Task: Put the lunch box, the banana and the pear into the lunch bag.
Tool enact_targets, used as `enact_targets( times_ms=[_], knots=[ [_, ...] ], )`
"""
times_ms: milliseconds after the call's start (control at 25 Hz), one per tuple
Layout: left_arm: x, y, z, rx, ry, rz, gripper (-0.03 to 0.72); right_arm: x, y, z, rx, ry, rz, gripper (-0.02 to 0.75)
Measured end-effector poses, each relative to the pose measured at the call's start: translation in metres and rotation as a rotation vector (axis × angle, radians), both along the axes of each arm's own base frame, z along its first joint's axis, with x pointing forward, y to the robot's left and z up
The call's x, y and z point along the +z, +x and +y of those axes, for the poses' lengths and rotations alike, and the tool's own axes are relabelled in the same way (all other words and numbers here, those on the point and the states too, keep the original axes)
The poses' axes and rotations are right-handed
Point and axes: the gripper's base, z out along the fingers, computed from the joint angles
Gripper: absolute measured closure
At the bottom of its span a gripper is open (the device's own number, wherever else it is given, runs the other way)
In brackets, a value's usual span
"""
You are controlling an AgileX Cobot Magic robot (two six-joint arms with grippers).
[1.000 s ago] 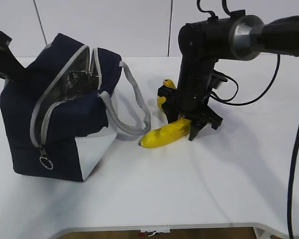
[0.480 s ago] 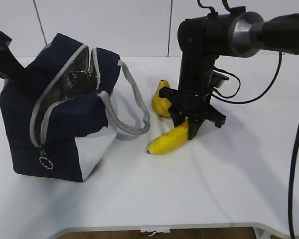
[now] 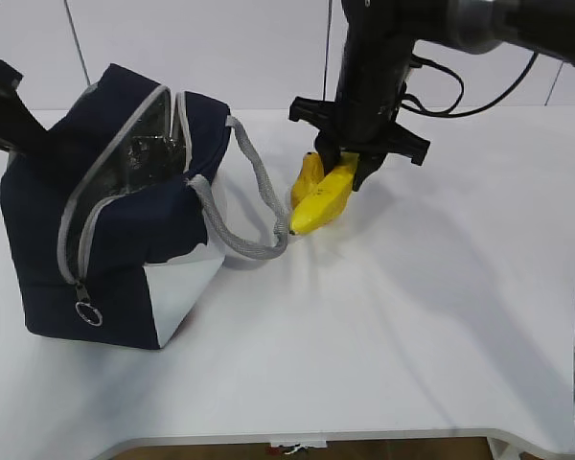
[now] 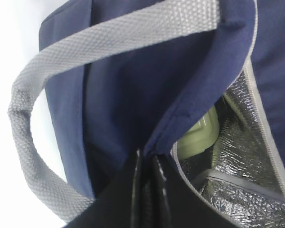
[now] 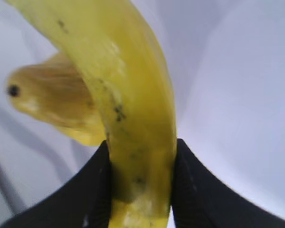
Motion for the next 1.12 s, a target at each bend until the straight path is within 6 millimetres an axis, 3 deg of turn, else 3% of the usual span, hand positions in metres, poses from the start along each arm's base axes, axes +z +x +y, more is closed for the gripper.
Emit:
enact_targets(
  times_ms=[200,560,800,920,1120],
  knots=[
    [0.000,0.000,0.000,0.000,0.000,0.000,0.681,0.020,-0.002,0.003,0.091,0.028,-0.039,0.475],
    [0.000,0.000,0.000,0.000,0.000,-0.001,0.681,0.088,-0.024,-0.002,0.220,0.081,-0.164,0.475],
    [0.001,0.001,-0.001,0.007,-0.021,-0.003,0.681,0.131,-0.048,0.012,0.407,0.295,-0.210,0.475],
    [0.003,0.001,-0.004,0.016,-0.066,-0.003,0.681,0.138,-0.054,0.023,0.544,0.404,-0.226,0.475],
    [0.008,0.000,-0.011,0.023,-0.165,0.013,0.681,0.141,-0.057,0.028,0.701,0.430,-0.272,0.475]
  ],
)
